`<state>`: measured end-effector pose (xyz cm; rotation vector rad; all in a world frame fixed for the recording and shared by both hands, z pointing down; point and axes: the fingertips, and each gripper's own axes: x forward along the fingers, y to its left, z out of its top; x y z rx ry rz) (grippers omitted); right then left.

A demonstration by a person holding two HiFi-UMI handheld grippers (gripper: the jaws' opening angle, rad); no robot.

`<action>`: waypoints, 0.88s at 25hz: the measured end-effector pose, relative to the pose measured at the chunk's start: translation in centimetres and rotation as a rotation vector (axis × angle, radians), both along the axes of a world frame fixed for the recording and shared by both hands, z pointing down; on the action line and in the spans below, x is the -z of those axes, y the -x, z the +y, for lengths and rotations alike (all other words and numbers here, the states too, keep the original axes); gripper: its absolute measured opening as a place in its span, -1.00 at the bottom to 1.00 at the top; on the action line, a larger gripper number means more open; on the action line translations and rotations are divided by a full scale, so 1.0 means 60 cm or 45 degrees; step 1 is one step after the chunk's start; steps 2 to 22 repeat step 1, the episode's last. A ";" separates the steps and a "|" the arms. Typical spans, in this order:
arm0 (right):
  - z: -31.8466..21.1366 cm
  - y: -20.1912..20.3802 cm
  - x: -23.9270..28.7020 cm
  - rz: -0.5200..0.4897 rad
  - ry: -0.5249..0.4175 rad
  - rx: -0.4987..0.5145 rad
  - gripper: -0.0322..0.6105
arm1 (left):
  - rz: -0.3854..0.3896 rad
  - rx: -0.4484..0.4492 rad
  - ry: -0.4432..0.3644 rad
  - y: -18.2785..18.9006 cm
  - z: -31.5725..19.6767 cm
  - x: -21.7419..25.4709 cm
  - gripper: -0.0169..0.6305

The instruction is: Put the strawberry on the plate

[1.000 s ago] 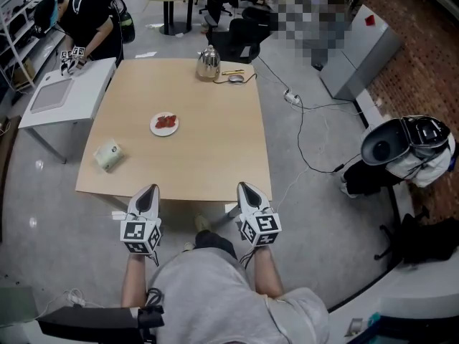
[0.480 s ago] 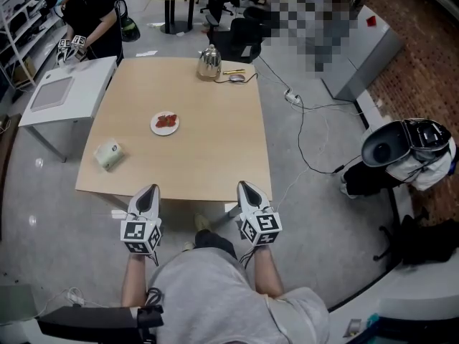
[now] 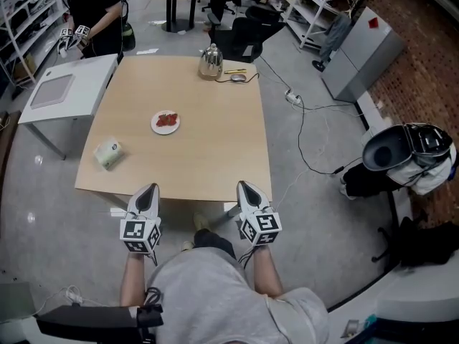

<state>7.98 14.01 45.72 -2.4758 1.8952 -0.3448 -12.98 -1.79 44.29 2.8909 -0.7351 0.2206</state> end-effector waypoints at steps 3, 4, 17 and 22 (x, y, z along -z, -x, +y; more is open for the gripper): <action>0.001 0.001 0.001 0.000 0.000 0.000 -0.88 | 0.002 0.001 -0.001 0.001 0.000 0.001 -0.89; 0.001 0.001 0.001 0.000 0.000 0.000 -0.88 | 0.002 0.001 -0.001 0.001 0.000 0.001 -0.89; 0.001 0.001 0.001 0.000 0.000 0.000 -0.88 | 0.002 0.001 -0.001 0.001 0.000 0.001 -0.89; 0.001 0.001 0.001 0.000 0.000 0.000 -0.88 | 0.002 0.001 -0.001 0.001 0.000 0.001 -0.89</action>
